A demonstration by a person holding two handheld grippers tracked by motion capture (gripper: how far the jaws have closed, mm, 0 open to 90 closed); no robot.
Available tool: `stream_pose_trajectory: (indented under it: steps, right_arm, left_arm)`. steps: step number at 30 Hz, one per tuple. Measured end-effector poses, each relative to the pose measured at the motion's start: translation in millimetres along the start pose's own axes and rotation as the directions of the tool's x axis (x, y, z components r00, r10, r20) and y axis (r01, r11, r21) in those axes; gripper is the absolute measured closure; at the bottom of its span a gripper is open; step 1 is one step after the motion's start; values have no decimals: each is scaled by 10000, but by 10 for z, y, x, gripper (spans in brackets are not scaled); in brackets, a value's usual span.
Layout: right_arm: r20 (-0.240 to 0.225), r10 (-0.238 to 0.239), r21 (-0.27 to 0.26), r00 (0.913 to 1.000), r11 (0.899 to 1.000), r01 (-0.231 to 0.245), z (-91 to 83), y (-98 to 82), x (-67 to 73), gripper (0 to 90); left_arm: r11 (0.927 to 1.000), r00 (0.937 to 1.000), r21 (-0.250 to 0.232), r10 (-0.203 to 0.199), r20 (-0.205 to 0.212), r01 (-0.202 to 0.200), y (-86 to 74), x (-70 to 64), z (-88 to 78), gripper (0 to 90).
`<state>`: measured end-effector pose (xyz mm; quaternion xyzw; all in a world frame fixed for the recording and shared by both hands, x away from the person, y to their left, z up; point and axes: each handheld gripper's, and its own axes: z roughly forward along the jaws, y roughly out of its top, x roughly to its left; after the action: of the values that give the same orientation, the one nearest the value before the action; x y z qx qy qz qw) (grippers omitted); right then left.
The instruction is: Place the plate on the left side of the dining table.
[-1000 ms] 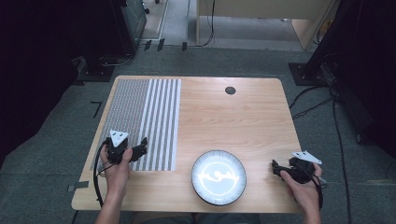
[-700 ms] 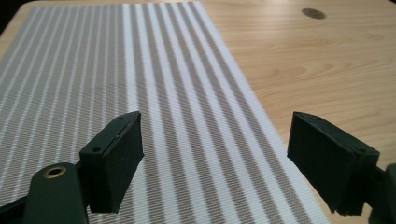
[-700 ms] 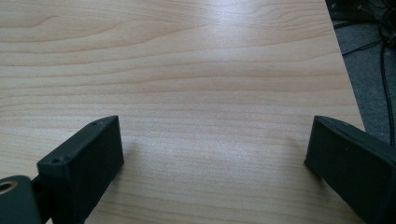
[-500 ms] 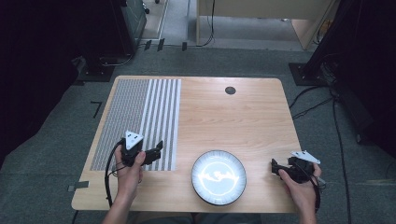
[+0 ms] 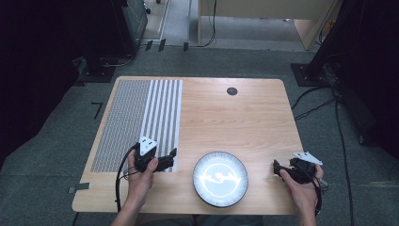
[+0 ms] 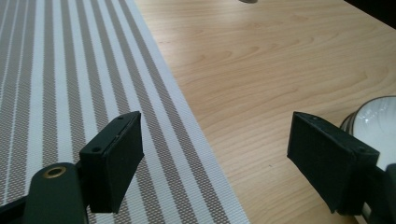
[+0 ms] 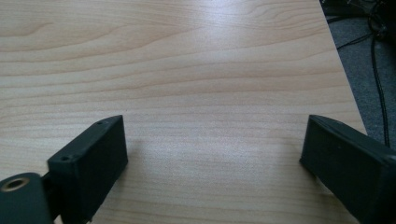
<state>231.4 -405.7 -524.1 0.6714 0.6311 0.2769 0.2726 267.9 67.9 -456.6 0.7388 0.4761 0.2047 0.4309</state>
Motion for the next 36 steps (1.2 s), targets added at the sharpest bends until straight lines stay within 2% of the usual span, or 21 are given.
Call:
stream_pose_trajectory:
  steps: [4,12,20,23,28,30,35,36]
  right_arm:
    - [169,40,-39,9998,10000,-40,-24,4,18,93]
    - [-13,359,-459,9994,9983,-359,-146,28,90,137]
    - [-337,446,-1099,9984,9928,-481,-336,79,286,145]
    - [-449,480,-1139,9978,9921,-528,-367,93,335,151]
    - [-759,389,-1343,9964,9897,-489,-460,132,454,172]
    - [-1059,206,-1517,9942,9877,-366,-519,148,516,195]
    - [-1134,-59,-1502,9935,9886,-113,-581,165,634,243]
    - [-1149,-59,-1388,9934,9903,-102,-596,167,673,264]
  left_arm:
    - [9999,9997,25,122,196,-123,-3,-74,3,183]
    - [9991,9979,161,379,530,-388,-31,-207,30,183]
    - [9982,9956,263,519,783,-541,-59,-291,53,183]
    - [9980,9951,275,550,824,-575,-61,-303,55,183]
    - [9975,9939,323,590,929,-623,-68,-333,58,183]
    - [9974,9934,345,593,979,-630,-73,-349,62,183]
    - [9957,9904,458,743,1169,-801,-94,-421,80,183]
    - [9940,9886,511,897,1212,-965,-106,-463,93,183]
